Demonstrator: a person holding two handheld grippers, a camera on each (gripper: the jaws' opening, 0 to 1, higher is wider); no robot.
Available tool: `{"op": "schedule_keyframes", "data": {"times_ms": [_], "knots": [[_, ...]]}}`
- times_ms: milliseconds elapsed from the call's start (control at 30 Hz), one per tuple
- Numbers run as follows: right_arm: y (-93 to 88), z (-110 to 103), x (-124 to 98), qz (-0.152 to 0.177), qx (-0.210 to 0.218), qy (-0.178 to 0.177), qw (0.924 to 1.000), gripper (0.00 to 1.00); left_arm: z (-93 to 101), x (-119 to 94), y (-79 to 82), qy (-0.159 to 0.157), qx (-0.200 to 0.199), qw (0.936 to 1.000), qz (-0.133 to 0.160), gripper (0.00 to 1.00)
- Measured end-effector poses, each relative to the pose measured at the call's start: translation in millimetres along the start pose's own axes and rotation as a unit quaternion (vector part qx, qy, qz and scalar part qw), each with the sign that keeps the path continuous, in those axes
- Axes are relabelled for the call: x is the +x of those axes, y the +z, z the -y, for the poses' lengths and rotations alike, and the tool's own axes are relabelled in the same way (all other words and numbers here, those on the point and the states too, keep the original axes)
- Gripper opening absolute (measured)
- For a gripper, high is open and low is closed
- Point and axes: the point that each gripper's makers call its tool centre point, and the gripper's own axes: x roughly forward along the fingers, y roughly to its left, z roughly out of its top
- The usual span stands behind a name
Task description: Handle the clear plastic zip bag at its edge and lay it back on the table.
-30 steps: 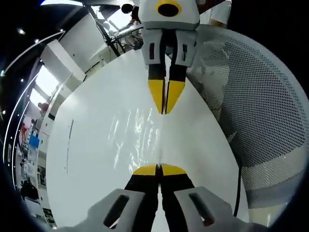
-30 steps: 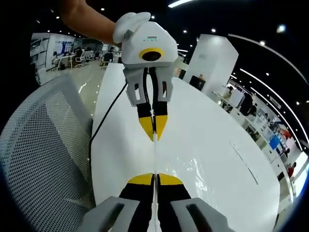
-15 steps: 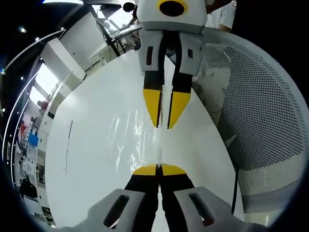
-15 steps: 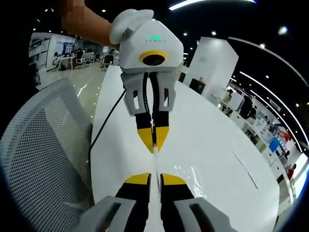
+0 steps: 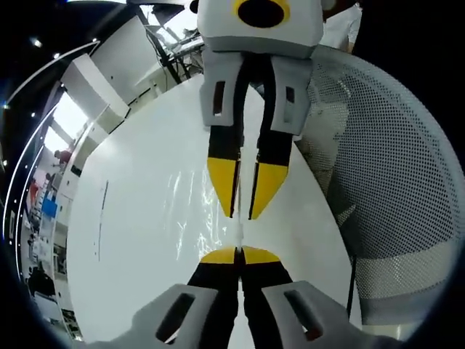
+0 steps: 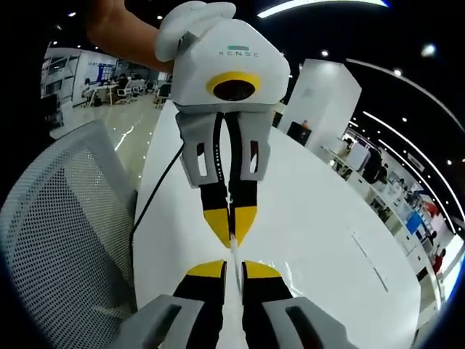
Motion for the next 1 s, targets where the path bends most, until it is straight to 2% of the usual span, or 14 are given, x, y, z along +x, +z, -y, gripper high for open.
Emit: {"op": "schedule_keyframes", "data": {"times_ms": [1000], "knots": [[5.4, -4.4, 9.3, 0.000, -0.019, 0.011, 0.9998, 0.01, 5.9, 4.3, 7.3, -0.020, 0.000, 0.9998, -0.005, 0.00]]}}
